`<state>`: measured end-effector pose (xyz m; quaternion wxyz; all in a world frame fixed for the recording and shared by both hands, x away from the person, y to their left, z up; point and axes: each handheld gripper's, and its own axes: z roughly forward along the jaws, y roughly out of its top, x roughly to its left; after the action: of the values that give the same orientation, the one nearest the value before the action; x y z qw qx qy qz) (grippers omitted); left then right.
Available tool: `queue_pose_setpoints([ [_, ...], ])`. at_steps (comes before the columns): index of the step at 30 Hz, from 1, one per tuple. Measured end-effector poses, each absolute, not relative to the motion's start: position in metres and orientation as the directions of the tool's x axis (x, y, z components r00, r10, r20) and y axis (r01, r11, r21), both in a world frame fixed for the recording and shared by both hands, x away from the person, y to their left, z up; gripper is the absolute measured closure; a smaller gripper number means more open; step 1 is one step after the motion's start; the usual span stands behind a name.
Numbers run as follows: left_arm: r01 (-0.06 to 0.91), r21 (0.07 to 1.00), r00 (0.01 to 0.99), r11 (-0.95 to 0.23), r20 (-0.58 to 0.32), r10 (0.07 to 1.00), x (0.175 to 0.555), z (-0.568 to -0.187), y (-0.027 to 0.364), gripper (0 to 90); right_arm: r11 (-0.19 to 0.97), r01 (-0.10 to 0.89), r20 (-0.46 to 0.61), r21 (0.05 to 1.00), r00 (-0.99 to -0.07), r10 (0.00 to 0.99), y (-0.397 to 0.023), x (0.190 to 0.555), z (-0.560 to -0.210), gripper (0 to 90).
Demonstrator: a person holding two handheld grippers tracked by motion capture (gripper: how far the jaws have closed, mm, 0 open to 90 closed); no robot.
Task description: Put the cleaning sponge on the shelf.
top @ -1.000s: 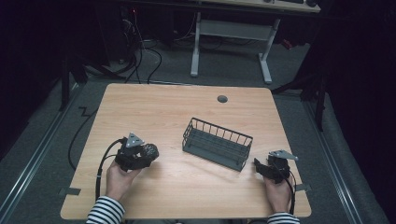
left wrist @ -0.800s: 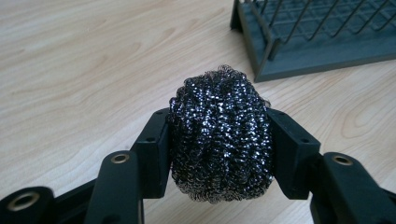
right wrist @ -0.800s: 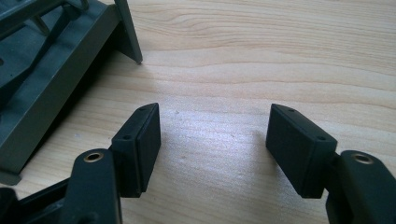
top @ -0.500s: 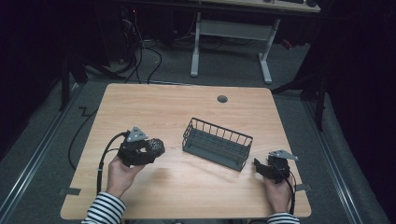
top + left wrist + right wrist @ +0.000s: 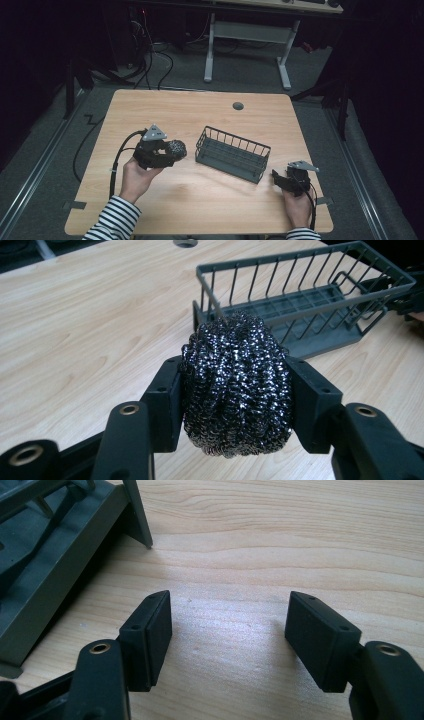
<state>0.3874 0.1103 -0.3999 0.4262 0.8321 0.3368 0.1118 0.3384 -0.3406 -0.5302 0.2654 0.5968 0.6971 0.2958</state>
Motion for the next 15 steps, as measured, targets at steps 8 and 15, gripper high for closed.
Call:
queue_pose_setpoints([
  [8,0.452,0.796,0.764,-0.403,-0.113,0.635,0.392,-0.386,0.100,47.3,0.113,0.675,-0.017,0.729,-0.147,0.989,-0.341,0.338,-0.530,35.5],
  [15,0.447,0.798,0.783,-0.405,-0.129,0.609,0.401,-0.376,0.085,47.5,0.113,0.675,-0.018,0.730,-0.145,0.989,-0.340,0.338,-0.530,35.5],
])
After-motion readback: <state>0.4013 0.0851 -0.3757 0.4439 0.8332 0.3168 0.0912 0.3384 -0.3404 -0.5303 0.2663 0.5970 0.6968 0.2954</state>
